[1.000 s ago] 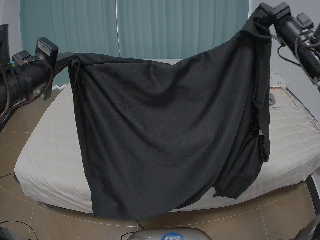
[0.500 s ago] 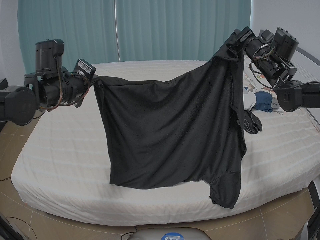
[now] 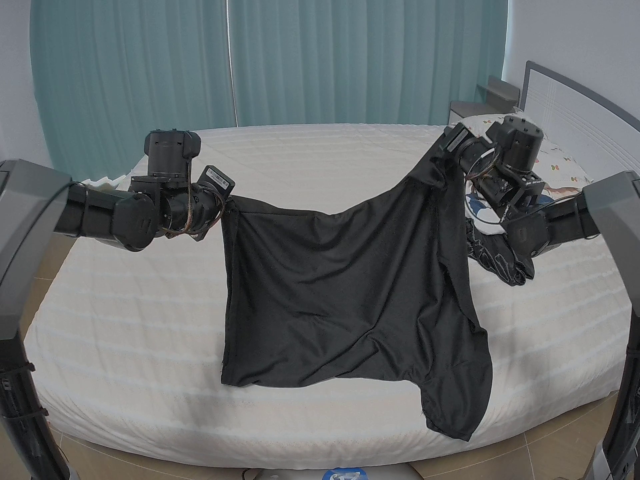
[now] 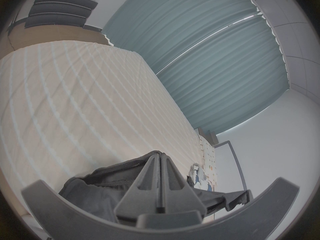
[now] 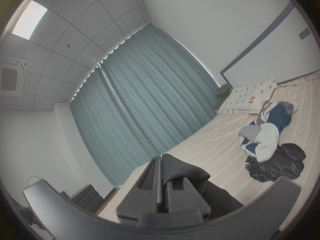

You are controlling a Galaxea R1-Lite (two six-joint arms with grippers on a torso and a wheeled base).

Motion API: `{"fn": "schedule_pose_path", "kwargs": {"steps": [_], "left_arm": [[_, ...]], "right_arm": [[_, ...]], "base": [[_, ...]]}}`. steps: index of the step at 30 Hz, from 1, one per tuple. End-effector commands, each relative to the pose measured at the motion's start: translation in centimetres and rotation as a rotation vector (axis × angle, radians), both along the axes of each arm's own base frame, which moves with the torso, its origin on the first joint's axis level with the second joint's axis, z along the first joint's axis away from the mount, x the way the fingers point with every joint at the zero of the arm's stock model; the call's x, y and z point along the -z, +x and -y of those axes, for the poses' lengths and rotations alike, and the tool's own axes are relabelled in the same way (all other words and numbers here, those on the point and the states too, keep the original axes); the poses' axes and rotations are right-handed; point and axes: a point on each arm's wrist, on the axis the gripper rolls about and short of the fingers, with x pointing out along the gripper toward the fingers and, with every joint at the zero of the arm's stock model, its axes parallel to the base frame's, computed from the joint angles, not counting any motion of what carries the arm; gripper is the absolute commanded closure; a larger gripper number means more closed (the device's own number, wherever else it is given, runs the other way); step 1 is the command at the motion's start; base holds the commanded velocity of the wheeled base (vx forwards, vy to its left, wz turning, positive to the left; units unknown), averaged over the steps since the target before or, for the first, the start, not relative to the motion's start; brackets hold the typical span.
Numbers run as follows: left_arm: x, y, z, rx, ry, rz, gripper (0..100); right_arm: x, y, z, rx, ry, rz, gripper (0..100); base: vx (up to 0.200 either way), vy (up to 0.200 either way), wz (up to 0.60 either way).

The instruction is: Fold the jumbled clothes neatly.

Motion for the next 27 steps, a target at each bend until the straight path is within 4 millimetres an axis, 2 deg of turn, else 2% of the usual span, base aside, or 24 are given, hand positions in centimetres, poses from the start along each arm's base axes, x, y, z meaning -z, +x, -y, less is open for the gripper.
{"fn": "schedule_pose_path", "kwargs": {"steps": [1, 2, 3, 7, 8, 10, 12, 15, 19, 25, 27], "left_arm": [[4.2, 3.9, -0.4, -0.029, 0.012, -0.055, 100], [5.0, 5.3, -0.4, -0.043, 0.011, -0.046, 100], [5.2, 6.0, -0.5, -0.049, 0.009, -0.037, 100], [5.6, 8.2, -0.8, -0.071, -0.016, 0.004, 100], [5.7, 9.1, -1.1, -0.082, -0.048, 0.022, 0], [6.4, 10.3, -1.4, -0.103, -0.077, 0.033, 0], [8.0, 11.5, -1.6, -0.124, -0.079, 0.013, 0], [9.9, 11.9, -2.2, -0.151, -0.055, -0.040, 0], [10.6, 12.1, -2.7, -0.163, -0.053, -0.047, 0], [10.8, 11.8, -3.0, -0.168, -0.046, -0.096, 0], [11.3, 11.4, -3.0, -0.166, -0.036, -0.148, 0]], "right_arm": [[5.9, 2.6, 0.5, 0.027, -0.028, -0.101, 100], [6.9, 3.4, 0.6, 0.036, -0.029, -0.107, 100], [7.4, 4.0, 0.9, 0.048, -0.028, -0.107, 0], [8.3, 5.8, 1.8, 0.068, -0.023, -0.091, 0], [8.9, 6.6, 2.1, 0.072, -0.022, -0.085, 0], [10.0, 7.7, 2.3, 0.082, -0.021, -0.086, 0], [12.2, 8.7, 2.7, 0.105, -0.041, -0.129, 0], [14.3, 9.1, 3.2, 0.118, -0.066, -0.225, 0], [17.1, 9.2, 3.8, 0.135, -0.096, -0.344, 0], [22.1, 7.8, 4.8, 0.163, -0.204, -0.503, 0], [22.7, 7.6, 5.6, 0.176, -0.253, -0.518, 0]], "base": [[0.000, 0.000, 0.00], [0.000, 0.000, 0.00], [0.000, 0.000, 0.00], [0.000, 0.000, 0.00], [0.000, 0.000, 0.00], [0.000, 0.000, 0.00], [0.000, 0.000, 0.00], [0.000, 0.000, 0.00], [0.000, 0.000, 0.00], [0.000, 0.000, 0.00], [0.000, 0.000, 0.00]]}}
